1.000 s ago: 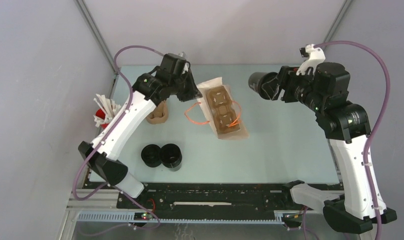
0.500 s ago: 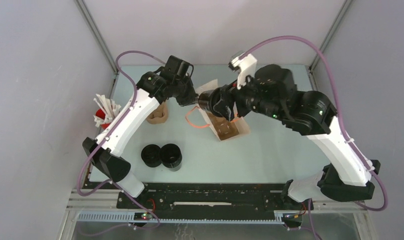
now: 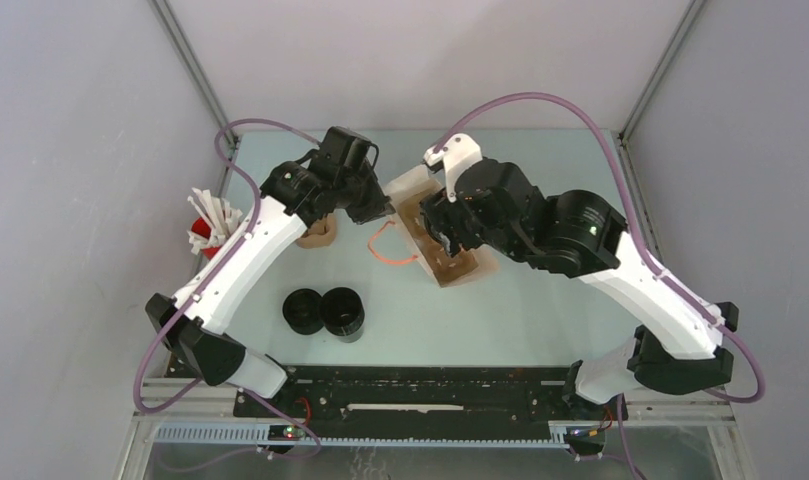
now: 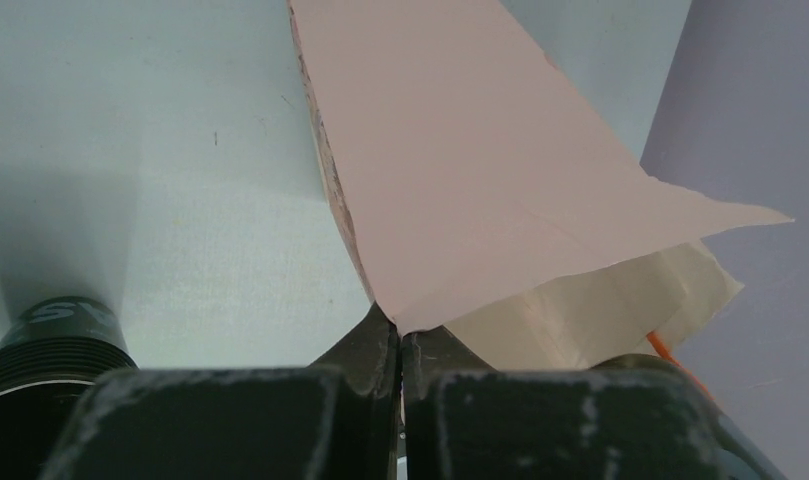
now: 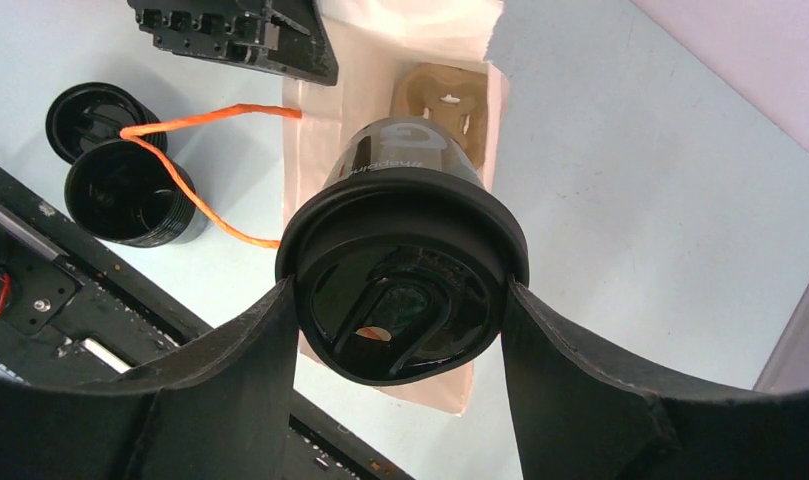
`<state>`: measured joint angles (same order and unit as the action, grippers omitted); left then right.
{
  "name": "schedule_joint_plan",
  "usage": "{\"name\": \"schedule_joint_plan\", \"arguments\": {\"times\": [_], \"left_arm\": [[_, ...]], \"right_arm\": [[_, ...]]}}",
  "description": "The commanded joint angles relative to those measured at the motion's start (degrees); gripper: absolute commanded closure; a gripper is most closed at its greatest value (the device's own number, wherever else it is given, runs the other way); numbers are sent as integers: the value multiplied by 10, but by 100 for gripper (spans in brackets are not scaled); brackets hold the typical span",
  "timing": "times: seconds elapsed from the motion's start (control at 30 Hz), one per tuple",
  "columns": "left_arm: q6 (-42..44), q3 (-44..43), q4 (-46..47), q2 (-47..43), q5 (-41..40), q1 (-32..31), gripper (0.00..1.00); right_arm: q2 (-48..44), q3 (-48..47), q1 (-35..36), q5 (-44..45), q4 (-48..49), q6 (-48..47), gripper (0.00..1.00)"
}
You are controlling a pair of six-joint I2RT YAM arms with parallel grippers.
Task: Pack the takeout coffee
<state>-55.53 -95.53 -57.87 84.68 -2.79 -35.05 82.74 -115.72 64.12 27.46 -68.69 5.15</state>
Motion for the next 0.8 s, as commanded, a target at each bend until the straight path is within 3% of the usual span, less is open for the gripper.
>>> {"name": "schedule_joint_plan", "arguments": {"times": [0.0, 0.27, 0.6, 0.77], "left_arm": [[-34, 6, 27, -14, 7, -3, 100], [-45, 8, 16, -15, 5, -7, 100], [-35, 0, 9, -16, -1, -6, 100], [-32, 7, 9, -19, -1, -5, 100]], "right_arm": [[32, -8, 11, 19, 37, -17, 100], [54, 76, -11, 28, 121, -18, 100], [91, 46, -30, -15, 141, -17, 100], [42, 178, -43, -5, 173, 11, 100]]}}
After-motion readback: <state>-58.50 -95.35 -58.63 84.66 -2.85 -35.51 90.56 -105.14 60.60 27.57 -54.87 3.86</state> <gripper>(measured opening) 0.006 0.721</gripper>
